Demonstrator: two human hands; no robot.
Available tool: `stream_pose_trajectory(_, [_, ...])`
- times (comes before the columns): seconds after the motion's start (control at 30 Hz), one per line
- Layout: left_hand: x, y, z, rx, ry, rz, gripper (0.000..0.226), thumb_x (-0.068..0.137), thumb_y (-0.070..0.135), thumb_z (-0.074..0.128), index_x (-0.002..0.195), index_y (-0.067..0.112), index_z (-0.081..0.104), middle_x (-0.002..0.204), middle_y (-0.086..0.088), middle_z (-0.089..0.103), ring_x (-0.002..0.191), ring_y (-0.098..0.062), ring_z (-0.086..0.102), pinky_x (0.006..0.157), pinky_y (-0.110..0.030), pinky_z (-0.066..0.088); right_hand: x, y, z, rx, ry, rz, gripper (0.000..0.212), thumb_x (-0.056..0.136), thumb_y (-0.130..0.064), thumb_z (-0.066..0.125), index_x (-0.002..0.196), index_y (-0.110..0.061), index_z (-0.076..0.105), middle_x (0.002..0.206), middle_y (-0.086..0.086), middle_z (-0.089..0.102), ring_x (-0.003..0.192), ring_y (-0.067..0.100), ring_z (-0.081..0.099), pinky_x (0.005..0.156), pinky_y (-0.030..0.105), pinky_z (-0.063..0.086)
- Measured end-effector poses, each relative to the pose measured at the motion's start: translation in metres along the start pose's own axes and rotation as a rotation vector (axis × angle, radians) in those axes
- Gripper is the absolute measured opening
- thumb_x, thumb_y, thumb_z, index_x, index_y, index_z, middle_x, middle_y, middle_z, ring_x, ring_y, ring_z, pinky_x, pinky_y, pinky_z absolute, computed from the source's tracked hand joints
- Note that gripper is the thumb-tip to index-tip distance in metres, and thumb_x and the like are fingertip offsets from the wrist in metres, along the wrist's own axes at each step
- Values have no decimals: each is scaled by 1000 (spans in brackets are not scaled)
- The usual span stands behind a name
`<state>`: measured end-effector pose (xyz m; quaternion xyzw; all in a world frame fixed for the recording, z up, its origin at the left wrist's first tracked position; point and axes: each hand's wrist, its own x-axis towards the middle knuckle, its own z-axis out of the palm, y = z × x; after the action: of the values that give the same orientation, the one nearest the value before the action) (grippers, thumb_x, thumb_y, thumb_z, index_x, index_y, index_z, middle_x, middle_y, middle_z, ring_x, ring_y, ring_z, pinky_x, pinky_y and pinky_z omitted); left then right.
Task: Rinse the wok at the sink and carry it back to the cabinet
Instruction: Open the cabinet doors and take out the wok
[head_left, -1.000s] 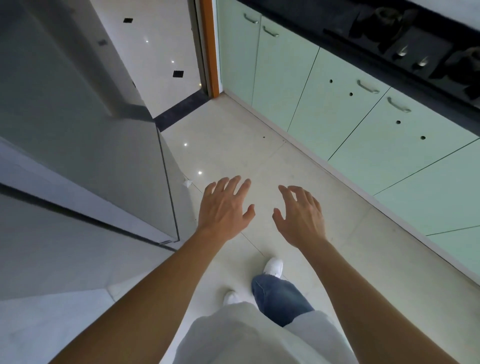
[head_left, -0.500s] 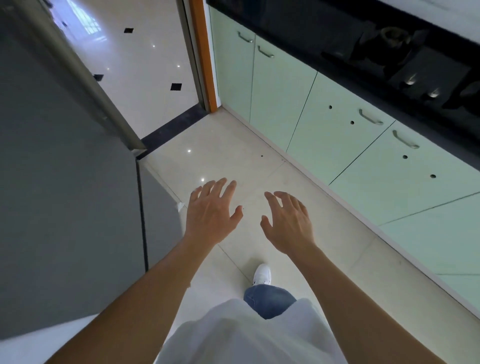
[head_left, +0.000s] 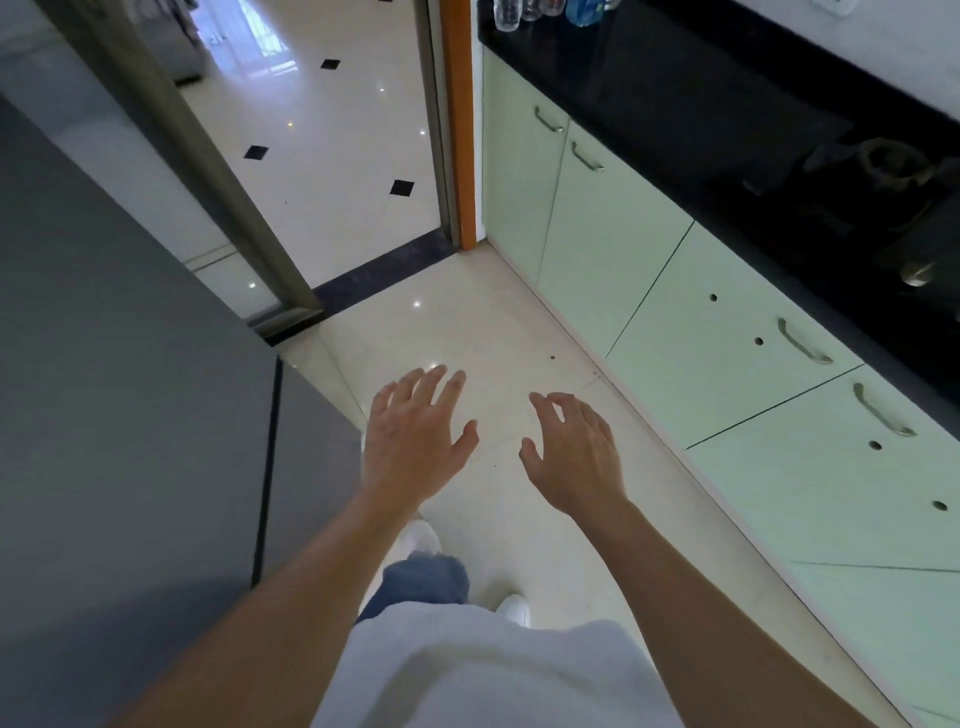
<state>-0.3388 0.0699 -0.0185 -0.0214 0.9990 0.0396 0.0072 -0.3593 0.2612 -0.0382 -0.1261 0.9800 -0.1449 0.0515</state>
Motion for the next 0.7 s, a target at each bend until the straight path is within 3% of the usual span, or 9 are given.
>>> stream_pose_trajectory(0.27, [87, -28, 9, -14, -47, 9, 62, 90, 58, 42, 143, 27, 38, 149, -2, 47, 137, -26, 44, 110, -47, 35, 97, -8, 2, -24, -7, -12, 54, 87, -30, 66, 137, -12, 57, 134, 15, 62, 124, 34, 58, 106, 46, 44])
stream_pose_trajectory(0.7, [294, -126, -8, -65, -94, 100, 62, 90, 59, 40, 143, 28, 39, 149, 0, 48, 137, -24, 43, 112, -46, 36, 308, -58, -10, -22, -1, 122, 54, 87, -29, 65, 138, -12, 56, 135, 16, 61, 123, 34, 58, 104, 47, 45])
